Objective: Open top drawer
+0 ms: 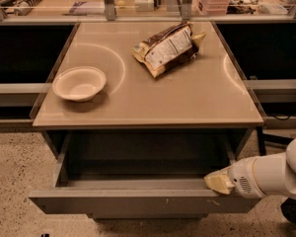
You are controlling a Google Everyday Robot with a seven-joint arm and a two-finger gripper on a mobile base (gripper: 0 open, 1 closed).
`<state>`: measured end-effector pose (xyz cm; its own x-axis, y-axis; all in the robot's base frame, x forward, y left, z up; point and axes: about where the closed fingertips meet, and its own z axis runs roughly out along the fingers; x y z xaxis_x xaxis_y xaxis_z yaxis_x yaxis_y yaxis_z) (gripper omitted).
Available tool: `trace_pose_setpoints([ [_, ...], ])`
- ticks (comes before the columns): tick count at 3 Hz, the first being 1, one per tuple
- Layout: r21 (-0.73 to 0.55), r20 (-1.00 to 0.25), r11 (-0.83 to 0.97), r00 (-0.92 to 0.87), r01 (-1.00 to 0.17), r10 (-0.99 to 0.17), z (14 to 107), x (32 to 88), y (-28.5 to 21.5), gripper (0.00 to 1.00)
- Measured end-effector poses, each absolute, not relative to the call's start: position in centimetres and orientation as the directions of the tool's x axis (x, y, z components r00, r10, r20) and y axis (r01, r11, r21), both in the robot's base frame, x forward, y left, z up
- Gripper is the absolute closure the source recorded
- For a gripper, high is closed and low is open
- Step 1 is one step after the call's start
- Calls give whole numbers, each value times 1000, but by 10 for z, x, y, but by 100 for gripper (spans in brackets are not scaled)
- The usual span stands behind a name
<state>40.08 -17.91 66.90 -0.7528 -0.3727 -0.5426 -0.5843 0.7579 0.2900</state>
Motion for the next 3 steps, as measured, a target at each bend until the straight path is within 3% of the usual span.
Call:
trace_pose_setpoints([
  [1,275,-591,773,-734,-572,-333,681,400,-183,100],
  [3,61,-781,872,-567,-485,-261,743,419,-218,100],
])
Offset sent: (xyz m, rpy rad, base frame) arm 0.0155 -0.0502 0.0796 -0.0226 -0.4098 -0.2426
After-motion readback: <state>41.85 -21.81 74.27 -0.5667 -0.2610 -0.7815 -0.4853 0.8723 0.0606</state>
